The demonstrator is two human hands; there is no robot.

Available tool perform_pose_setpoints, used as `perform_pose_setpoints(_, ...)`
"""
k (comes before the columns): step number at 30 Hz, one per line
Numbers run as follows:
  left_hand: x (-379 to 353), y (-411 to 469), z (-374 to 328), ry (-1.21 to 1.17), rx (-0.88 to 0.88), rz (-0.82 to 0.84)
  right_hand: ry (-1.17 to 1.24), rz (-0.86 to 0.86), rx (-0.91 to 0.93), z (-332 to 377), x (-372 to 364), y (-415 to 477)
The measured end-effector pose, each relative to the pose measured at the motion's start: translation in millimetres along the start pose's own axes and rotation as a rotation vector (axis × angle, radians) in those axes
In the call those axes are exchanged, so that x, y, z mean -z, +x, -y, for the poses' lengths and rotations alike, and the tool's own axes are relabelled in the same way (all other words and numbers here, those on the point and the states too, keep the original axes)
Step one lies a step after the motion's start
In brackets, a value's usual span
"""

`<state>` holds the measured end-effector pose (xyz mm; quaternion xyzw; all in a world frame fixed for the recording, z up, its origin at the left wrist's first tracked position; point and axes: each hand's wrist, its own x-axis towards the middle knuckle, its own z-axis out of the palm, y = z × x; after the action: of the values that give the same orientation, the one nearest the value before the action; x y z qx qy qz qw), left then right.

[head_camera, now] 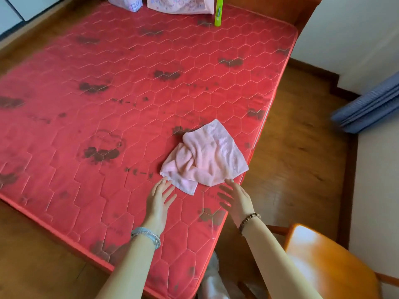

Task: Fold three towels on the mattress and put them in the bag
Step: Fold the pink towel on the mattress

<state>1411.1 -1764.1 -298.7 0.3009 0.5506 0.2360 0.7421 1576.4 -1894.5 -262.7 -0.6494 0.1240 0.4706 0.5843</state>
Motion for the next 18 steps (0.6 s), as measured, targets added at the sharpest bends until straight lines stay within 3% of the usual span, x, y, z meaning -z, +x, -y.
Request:
perform_pose_setpoints(8, -27, 100, 62, 0.022, 0.075, -0.074, -0.078, -0.028, -0.071, -33, 1, 129)
perform_pose_setpoints(18, -42, 179, 94, 0.103, 0.044, -0.144, -0.393, -0.04, 0.019, -71, -8, 226)
